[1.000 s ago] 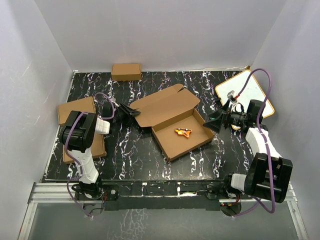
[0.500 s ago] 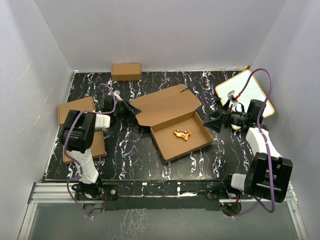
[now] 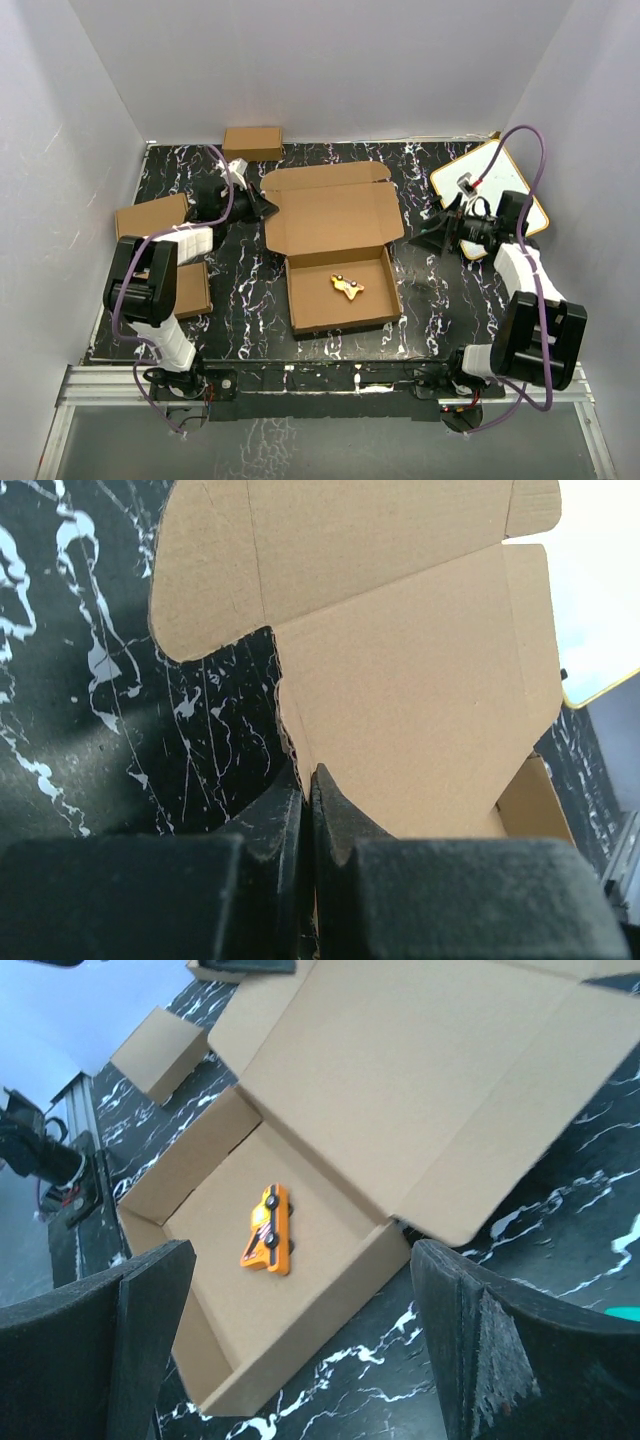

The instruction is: Fold the paper box

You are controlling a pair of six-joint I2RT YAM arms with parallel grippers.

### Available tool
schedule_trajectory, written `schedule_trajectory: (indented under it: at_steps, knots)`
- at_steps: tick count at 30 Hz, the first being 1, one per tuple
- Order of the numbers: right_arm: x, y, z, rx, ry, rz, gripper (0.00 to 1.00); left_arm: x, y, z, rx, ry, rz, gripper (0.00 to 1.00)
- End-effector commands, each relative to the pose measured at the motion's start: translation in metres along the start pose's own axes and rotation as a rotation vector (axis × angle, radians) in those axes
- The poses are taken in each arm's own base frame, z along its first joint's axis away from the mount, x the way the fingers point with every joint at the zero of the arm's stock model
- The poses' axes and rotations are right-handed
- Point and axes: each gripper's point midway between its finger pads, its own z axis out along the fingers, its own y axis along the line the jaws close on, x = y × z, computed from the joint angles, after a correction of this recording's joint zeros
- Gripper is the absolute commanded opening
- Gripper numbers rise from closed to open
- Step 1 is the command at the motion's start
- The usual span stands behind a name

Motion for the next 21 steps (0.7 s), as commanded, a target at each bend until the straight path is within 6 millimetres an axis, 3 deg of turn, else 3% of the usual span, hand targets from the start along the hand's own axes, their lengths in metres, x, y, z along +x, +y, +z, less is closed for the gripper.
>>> schedule_trajectory:
  at_steps: [1,7,10,14,21]
  knots:
    - [-0.036,-0.019,-0.002,0.039,0.014,-0.096,0.98,-0.03,-0.03,-0.016,0.091,-0.06,0.228,0.0]
    - [-0.046,-0.057,0.004,0.149,0.117,-0.053,0.95,-0.046,-0.056,-0.036,0.166,-0.142,0.382,0.0]
    - [-0.054,-0.065,0.009,0.176,0.125,-0.047,0.95,-0.051,-0.07,-0.05,0.201,-0.214,0.442,0.0]
    - [-0.063,-0.063,0.021,0.176,0.14,-0.073,0.96,-0.054,-0.08,-0.068,0.21,-0.296,0.494,0.0]
    - [-0.07,-0.042,0.049,0.09,0.15,-0.121,0.96,-0.055,-0.093,-0.086,0.231,-0.357,0.546,0.0]
